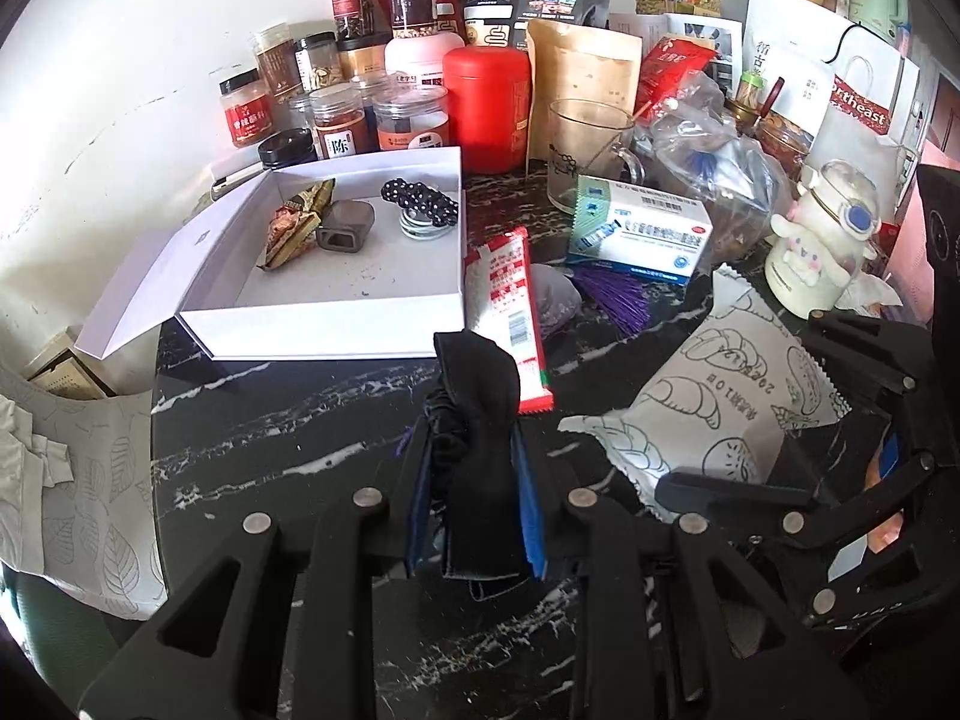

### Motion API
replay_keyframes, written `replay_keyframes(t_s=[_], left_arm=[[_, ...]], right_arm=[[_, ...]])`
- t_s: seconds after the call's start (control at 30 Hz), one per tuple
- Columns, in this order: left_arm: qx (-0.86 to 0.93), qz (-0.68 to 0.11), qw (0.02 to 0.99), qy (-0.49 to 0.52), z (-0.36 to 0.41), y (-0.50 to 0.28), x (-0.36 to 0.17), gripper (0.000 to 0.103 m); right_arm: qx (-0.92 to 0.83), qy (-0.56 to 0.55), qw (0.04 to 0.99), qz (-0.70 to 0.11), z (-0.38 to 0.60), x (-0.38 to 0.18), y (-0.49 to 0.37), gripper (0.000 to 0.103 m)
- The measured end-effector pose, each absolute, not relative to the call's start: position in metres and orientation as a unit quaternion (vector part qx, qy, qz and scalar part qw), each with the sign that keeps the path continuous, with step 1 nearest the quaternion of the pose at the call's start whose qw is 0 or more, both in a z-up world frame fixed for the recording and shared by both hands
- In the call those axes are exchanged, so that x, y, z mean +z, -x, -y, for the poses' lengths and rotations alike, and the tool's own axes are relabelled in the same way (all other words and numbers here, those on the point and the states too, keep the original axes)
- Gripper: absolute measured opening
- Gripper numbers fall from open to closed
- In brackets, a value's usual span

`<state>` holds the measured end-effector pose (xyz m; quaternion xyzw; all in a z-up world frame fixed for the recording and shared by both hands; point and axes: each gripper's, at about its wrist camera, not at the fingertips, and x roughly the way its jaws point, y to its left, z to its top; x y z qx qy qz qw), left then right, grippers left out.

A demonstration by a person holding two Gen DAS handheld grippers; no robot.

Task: Organize objects
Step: 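Carry the black bow and white pouch over the white box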

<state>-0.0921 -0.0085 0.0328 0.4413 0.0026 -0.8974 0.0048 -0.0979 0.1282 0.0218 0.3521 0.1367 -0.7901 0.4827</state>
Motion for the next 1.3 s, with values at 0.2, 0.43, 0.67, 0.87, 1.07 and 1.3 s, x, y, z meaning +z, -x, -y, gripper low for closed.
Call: replay_keyframes(t_s=[0.2,0.43,0.67,0.87,1.07,1.3], left_arm=[[-0.895,0.0,0.008,-0.445,0.02,0.119,0.032,0.023],[-0.892,0.002,0.013,-0.452,0.039,0.151,0.029,0.023],[-0.892,0.01,0.013,-0.452,0.054,0.182,0.03,0.023],[-0.895,0.015,0.009,-0.447,0.066,0.203,0.032,0.023],[-0.902,0.028,0.003,-0.431,0.075,0.222,0.042,0.023],[-0.907,0.032,0.003,-0.42,0.089,0.241,0.05,0.023]], right_arm=[[-0.785,-0.351,0.49,-0.144,-0.103,0.024,0.119,0.063],[-0.785,-0.349,0.49,-0.152,-0.078,0.027,0.148,0.063],[-0.784,-0.348,0.489,-0.158,-0.058,0.03,0.173,0.063],[-0.787,-0.345,0.487,-0.158,-0.047,0.033,0.193,0.063],[-0.794,-0.335,0.482,-0.159,-0.037,0.043,0.209,0.063],[-0.8,-0.321,0.48,-0.165,-0.023,0.056,0.224,0.063]])
